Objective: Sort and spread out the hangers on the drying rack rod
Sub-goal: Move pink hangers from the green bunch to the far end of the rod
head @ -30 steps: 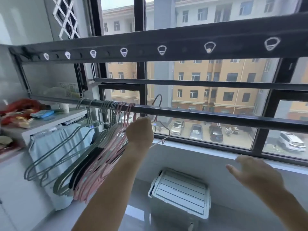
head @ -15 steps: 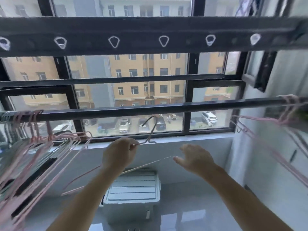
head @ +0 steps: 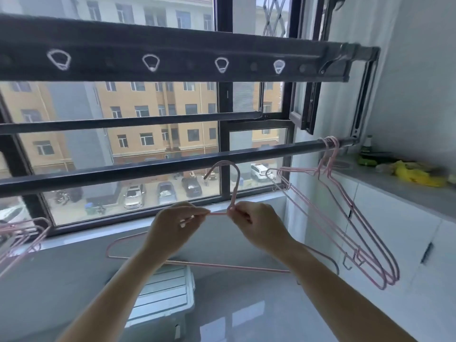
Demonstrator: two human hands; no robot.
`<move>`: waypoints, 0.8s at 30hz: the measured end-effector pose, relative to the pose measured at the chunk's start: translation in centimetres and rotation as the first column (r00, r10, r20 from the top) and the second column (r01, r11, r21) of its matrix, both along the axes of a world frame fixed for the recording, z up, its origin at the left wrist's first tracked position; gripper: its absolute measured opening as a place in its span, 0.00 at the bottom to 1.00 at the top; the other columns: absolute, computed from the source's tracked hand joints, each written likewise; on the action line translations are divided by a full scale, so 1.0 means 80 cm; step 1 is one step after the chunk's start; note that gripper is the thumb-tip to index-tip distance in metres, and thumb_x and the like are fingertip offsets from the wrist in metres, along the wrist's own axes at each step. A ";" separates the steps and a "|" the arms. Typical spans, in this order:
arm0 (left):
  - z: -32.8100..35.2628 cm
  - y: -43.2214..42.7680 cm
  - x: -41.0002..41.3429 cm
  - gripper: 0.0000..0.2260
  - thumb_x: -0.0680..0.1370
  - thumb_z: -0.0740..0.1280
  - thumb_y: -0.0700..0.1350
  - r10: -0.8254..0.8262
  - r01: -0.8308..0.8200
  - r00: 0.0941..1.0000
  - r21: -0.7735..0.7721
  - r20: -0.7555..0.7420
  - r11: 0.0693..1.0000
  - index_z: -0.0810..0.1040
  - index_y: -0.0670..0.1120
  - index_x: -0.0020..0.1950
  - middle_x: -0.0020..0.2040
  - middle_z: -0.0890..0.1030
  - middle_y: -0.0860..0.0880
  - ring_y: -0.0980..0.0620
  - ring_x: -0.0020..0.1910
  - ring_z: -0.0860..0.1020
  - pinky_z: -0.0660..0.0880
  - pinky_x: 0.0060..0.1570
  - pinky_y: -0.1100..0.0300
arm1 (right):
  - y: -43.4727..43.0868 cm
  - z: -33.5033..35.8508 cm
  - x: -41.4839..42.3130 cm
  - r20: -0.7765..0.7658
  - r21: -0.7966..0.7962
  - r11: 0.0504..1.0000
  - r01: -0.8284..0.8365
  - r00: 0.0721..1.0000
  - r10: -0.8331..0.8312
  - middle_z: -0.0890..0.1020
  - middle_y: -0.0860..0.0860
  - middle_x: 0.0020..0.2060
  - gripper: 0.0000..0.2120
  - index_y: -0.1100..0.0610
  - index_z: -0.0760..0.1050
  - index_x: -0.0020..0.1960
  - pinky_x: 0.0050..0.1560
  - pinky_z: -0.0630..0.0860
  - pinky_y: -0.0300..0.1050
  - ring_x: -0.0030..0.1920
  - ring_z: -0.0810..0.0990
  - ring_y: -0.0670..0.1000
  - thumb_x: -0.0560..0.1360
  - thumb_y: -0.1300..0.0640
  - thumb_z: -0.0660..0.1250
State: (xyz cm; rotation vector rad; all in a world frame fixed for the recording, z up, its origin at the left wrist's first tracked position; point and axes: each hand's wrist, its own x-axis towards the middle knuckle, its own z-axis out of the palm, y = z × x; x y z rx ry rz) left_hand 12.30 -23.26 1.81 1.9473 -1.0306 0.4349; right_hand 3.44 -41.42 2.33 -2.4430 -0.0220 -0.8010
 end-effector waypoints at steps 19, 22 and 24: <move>-0.004 -0.063 -0.014 0.16 0.70 0.59 0.58 0.102 -0.104 0.989 0.010 0.107 0.995 0.78 0.55 0.52 0.51 0.75 0.63 0.59 0.54 0.73 0.67 0.56 0.60 | -0.177 0.063 0.019 -0.101 0.180 0.845 0.504 0.864 -0.494 0.81 0.57 0.38 0.15 0.63 0.80 0.47 0.34 0.64 0.40 0.35 0.74 0.54 0.78 0.52 0.60; -0.007 -0.040 -0.008 0.10 0.69 0.58 0.60 0.135 -0.134 0.987 -0.011 0.092 0.991 0.75 0.65 0.48 0.51 0.73 0.68 0.60 0.53 0.73 0.68 0.57 0.59 | -0.192 0.049 0.031 -0.164 0.189 0.818 0.543 0.839 -0.519 0.83 0.59 0.44 0.16 0.63 0.80 0.49 0.37 0.67 0.40 0.38 0.76 0.55 0.78 0.53 0.59; -0.009 -0.025 -0.004 0.09 0.68 0.58 0.61 0.157 -0.156 0.985 -0.023 0.077 0.988 0.73 0.70 0.47 0.51 0.73 0.68 0.59 0.53 0.73 0.68 0.57 0.58 | -0.199 0.041 0.035 -0.193 0.166 0.804 0.572 0.818 -0.542 0.83 0.61 0.48 0.17 0.63 0.79 0.50 0.39 0.70 0.41 0.44 0.79 0.57 0.78 0.53 0.56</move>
